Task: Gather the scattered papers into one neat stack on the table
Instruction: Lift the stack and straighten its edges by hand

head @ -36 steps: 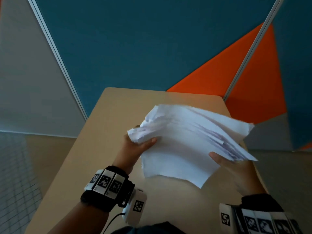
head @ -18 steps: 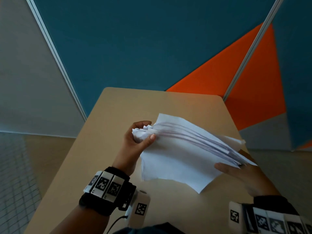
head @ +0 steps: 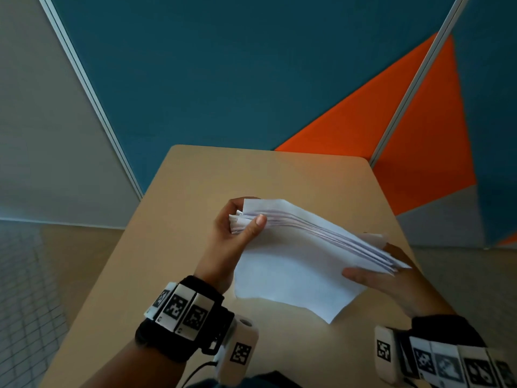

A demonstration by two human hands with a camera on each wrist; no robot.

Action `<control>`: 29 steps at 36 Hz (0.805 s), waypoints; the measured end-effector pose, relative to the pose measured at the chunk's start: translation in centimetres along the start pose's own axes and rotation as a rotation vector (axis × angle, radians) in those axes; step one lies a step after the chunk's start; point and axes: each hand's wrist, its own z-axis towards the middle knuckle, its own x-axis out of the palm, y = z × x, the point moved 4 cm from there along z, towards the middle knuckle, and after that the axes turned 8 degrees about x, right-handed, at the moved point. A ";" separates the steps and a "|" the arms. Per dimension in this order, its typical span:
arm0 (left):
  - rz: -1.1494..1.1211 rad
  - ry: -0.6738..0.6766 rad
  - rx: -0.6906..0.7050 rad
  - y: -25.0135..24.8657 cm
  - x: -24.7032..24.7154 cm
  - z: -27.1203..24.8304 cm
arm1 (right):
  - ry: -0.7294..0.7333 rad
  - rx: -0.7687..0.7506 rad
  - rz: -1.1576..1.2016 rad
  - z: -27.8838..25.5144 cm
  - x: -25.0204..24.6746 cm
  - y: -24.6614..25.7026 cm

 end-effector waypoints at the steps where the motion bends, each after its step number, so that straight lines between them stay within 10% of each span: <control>1: 0.003 -0.011 -0.001 -0.2 0.1 0.0 | 0.008 0.007 0.001 0.1 0.1 -0.1; 17: -0.051 -0.136 0.052 -1.0 0.4 0.7 | -0.338 -0.379 0.035 -0.4 0.6 1.3; 29: 0.008 -0.206 0.048 -0.5 0.4 0.9 | -0.592 -0.772 -0.614 -1.9 2.1 2.1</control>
